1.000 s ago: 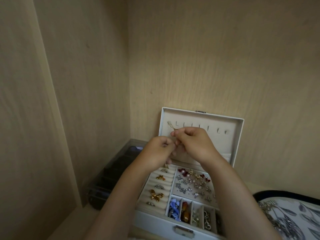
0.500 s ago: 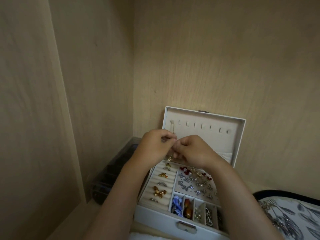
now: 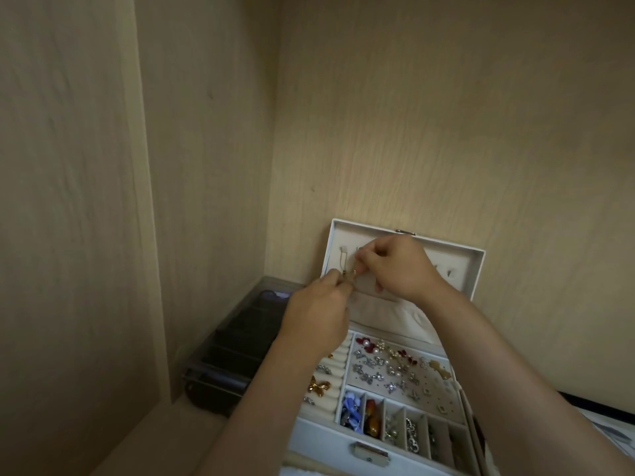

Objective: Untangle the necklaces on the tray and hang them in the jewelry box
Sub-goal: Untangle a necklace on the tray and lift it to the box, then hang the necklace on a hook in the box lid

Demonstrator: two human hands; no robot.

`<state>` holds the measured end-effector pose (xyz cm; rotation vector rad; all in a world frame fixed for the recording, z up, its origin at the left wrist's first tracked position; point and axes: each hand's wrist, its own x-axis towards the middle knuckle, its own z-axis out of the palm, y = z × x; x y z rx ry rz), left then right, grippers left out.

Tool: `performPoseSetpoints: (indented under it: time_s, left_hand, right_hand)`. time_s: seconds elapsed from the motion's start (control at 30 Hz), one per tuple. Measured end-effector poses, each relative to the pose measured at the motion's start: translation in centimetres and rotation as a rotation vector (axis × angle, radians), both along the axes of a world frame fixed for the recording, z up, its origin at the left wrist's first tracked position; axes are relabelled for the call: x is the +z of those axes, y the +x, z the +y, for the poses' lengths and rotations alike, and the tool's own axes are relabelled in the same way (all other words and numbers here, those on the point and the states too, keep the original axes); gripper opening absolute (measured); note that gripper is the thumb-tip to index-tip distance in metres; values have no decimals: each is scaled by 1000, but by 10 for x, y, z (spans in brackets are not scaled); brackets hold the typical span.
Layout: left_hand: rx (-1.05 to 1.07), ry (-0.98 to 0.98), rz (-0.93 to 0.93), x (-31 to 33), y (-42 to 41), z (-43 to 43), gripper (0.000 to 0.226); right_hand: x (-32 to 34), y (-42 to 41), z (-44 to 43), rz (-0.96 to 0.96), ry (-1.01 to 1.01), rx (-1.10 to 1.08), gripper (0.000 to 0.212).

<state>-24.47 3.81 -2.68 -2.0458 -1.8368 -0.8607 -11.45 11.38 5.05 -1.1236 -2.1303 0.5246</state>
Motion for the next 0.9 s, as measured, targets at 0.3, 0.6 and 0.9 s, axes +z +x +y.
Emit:
performPoseSetpoints:
  time_s: [0.3, 0.6, 0.9]
  left_hand:
    - [-5, 23, 9, -3, -2, 3, 28]
    - [-2, 8, -47, -2, -8, 4, 17]
    - [52, 10, -15, 6, 5, 0, 24]
  right_hand:
    - [-11, -6, 5, -305, 172, -88, 22]
    - [-25, -4, -5, -395, 253, -37, 16]
    - [-40, 15, -12, -384, 86, 51, 23]
